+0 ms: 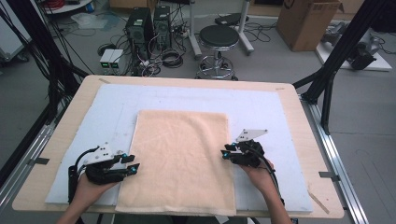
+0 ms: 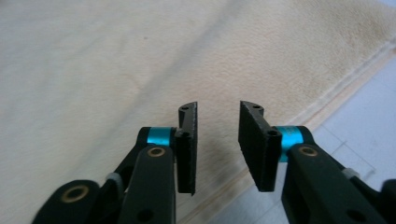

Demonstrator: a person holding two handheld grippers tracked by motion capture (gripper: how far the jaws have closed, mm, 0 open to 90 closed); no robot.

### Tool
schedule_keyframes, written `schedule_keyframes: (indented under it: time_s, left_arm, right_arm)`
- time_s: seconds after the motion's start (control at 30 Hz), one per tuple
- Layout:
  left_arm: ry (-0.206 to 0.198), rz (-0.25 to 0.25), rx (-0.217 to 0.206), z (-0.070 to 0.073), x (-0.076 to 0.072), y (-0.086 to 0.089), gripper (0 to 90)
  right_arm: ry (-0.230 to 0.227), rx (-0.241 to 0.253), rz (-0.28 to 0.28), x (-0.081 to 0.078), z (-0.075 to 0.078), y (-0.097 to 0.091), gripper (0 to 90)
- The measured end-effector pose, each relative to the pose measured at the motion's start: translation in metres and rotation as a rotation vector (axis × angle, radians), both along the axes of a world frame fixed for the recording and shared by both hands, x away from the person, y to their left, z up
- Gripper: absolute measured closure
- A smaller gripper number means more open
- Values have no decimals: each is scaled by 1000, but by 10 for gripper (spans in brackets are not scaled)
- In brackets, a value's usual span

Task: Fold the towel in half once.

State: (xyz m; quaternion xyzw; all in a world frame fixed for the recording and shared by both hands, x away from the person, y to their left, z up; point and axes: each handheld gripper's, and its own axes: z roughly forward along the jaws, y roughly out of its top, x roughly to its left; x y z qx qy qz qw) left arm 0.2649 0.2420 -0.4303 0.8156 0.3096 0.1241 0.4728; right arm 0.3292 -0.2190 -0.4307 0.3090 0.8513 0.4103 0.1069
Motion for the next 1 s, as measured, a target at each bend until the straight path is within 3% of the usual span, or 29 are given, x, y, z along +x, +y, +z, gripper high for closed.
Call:
schedule_keyframes:
  time_s: [0.13,0.3,0.47,0.63,0.83,1.0]
  left_arm:
    - [33,-4,45,-6,3,-1,577]
    - [53,1,69,-14,2,1,571]
    - [53,3,54,-14,2,3,568]
    - [47,26,2,-7,6,5,540]
    - [38,66,-65,3,20,7,487]
    - [36,79,-70,13,36,2,455]
  right_arm:
    - [19,-47,9,7,-9,4,765]
    - [20,-58,16,8,-9,-3,801]
    - [14,-74,21,6,-7,-5,797]
    - [-2,10,6,6,-1,-9,689]
    - [11,94,-24,17,11,-14,524]
    - [-11,117,-20,26,22,-9,425]
